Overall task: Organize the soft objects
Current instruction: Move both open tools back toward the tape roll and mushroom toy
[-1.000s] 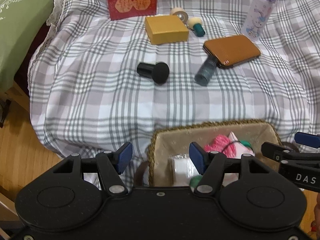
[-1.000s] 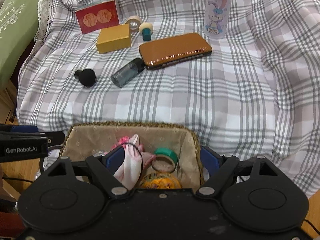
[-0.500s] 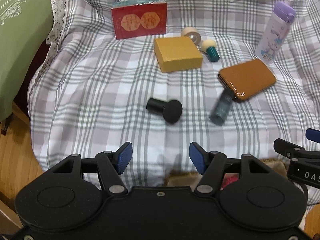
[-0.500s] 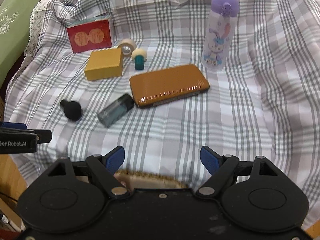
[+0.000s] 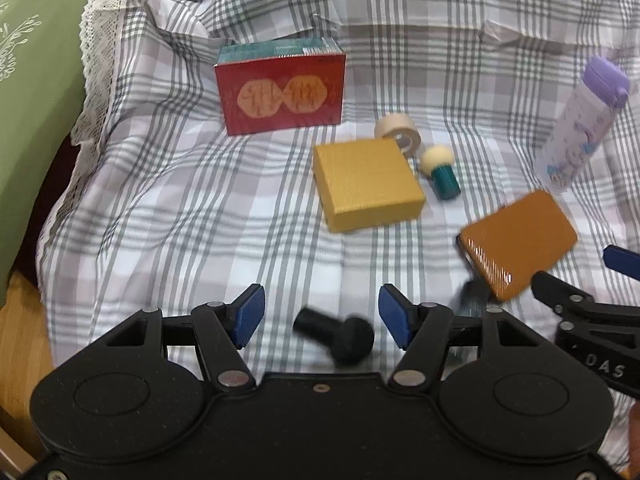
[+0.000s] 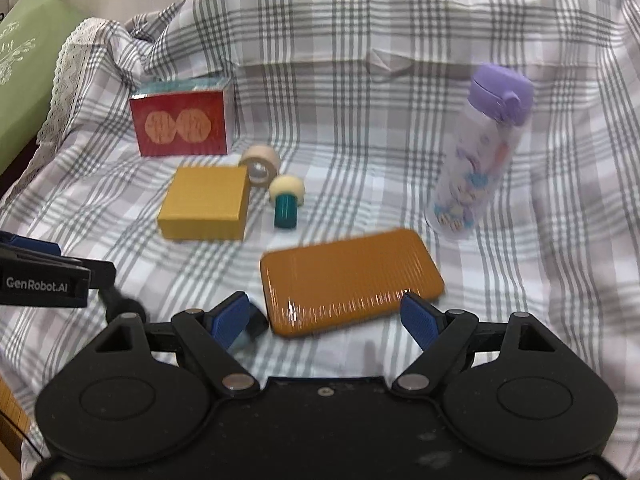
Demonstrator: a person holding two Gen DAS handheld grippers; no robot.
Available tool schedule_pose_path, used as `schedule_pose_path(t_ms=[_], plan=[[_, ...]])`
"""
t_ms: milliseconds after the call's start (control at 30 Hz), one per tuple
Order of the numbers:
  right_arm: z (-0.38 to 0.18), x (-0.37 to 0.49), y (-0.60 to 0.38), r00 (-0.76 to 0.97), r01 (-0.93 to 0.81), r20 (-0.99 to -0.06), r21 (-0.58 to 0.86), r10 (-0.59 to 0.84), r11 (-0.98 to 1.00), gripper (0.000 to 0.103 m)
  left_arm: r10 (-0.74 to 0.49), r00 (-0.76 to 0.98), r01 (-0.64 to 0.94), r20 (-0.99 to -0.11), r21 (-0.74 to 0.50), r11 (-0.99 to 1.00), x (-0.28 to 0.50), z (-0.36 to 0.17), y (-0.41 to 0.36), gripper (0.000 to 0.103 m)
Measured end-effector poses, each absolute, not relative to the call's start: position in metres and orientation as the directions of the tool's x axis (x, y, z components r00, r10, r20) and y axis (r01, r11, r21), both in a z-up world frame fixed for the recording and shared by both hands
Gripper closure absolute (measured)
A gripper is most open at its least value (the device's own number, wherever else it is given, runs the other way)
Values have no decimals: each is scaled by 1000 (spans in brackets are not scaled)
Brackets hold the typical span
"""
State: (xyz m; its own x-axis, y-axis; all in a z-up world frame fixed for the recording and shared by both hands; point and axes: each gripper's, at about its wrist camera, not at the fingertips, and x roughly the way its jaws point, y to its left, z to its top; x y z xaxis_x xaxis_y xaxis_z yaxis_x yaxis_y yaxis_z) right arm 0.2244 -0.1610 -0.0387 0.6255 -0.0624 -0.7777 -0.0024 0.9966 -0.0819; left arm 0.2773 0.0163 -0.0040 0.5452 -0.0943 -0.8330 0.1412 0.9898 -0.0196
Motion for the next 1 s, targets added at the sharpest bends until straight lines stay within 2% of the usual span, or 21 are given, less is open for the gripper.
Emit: schedule_pose_path(t_ms=[167, 333, 500, 700, 1000], plan=[[-48, 256, -164, 650, 8, -758, -63, -53, 998, 21, -119, 540, 121, -833, -63, 991, 304, -9, 14, 42], [-64, 285, -164, 670, 23, -736, -103, -92, 994, 21, -107, 553, 90, -826, -69, 994, 332, -10, 7, 42], [-79, 306, -168, 680, 27, -727, -112, -100, 993, 21, -91, 572, 104, -815, -38, 994, 364, -10, -9, 42], [-99, 327, -165, 736, -1, -668, -161, -108, 987, 21, -85, 590, 130, -803, -10, 992, 392, -11, -25, 42], [-120, 334, -167, 770, -13, -627, -195, -114, 981, 21, -45, 595, 209, -802, 101, 973, 418, -32, -53, 42]])
